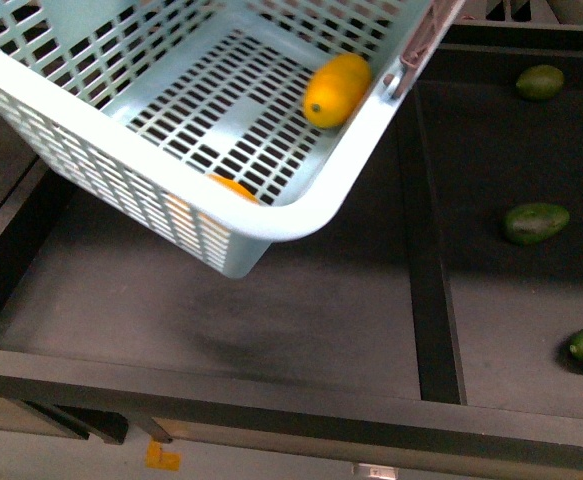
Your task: Pick lemon and mango into basket
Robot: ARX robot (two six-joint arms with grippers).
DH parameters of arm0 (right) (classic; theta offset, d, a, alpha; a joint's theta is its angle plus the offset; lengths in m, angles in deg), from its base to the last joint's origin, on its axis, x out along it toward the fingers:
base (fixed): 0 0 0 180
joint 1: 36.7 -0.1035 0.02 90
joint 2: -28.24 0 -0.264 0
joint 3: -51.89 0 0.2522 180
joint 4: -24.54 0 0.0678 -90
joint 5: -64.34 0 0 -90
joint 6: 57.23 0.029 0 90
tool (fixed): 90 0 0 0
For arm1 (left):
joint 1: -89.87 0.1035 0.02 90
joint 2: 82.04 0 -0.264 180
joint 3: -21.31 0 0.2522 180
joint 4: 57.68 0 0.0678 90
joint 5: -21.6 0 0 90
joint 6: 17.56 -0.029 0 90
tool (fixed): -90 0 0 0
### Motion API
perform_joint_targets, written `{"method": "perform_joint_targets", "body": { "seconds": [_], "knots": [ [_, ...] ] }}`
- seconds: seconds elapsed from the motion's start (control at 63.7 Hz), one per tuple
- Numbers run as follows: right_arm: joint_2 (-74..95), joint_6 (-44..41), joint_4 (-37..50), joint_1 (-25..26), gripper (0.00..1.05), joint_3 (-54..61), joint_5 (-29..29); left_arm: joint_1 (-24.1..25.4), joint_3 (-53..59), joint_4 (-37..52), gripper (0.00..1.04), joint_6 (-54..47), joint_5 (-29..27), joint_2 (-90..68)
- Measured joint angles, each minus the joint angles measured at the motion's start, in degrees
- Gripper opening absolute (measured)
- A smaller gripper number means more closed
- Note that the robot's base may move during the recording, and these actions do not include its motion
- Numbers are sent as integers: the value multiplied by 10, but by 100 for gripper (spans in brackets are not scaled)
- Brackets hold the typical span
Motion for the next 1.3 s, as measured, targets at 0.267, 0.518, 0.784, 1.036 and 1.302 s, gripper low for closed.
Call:
{"method": "perform_joint_targets", "body": {
  "seconds": [0.267, 0.518, 0.784, 1.036, 1.302],
  "knots": [
    [0, 0, 0, 0, 96, 0, 0, 73, -239, -128, 16, 89, 77, -227],
    [0, 0, 0, 0, 96, 0, 0, 91, -497, -298, 16, 121, 84, -368],
    [0, 0, 0, 0, 96, 0, 0, 85, -460, -300, 17, 137, 82, -362],
    [0, 0, 0, 0, 96, 0, 0, 90, -340, -270, 66, 157, 76, -279],
    [0, 0, 0, 0, 96, 0, 0, 96, -105, -216, 95, 25, -18, -62]
  ]
}}
